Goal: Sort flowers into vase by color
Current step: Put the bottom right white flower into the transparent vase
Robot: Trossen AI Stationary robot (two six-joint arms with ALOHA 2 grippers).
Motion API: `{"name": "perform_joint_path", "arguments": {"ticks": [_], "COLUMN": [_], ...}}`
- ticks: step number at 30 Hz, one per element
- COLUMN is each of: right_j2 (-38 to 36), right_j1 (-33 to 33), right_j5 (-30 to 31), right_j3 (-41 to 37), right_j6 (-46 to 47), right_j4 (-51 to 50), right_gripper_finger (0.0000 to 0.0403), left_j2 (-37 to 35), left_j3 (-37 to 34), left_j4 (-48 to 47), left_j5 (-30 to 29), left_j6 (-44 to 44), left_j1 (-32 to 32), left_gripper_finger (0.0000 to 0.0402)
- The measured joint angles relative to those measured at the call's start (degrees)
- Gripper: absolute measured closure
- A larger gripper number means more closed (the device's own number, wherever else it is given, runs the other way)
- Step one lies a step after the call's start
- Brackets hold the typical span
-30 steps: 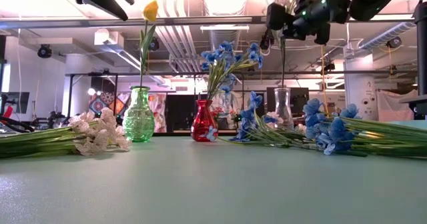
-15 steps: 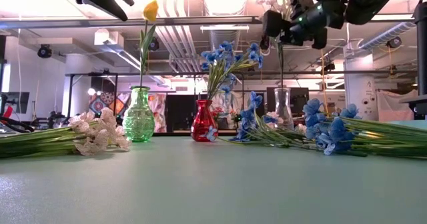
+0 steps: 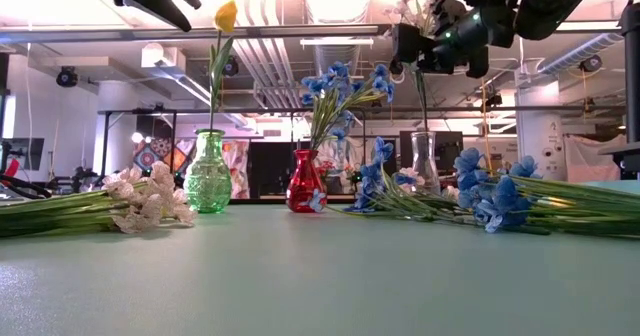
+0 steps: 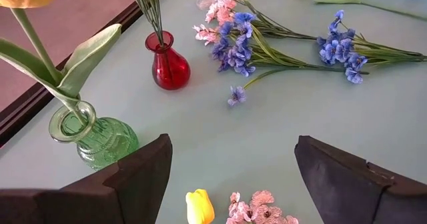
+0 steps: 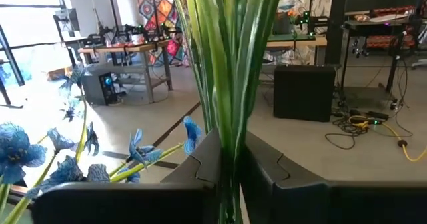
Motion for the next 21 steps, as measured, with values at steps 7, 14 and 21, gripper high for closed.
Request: {"name": "perform_joint_path", "arguments": {"ticks": [7,14,21], "right_j2": [0.0,-0.1,-1.3], "right_j1": [0.0,0.0,0.0], "right_j5": [0.0,0.0,-0.1], "right_j3": [0.0,0.0,0.2], "right_j6": [0.2,1.3,4.0], "right_j4": [-1.8,-5.8,-12.9], "right_gripper_finger": [0.0299,0.0238,0.0185], "left_j2": [0.0,0.0,0.0], "left_j3": [0.0,0.0,0.0], "left_j4": [0.0,0.0,0.0], "left_j5": [0.0,0.0,0.0], "left_j6": [0.0,0.0,0.0], "left_j1": [0.0,0.0,0.0], "left_gripper_finger": [0.0103,0.0103,0.0103]}}
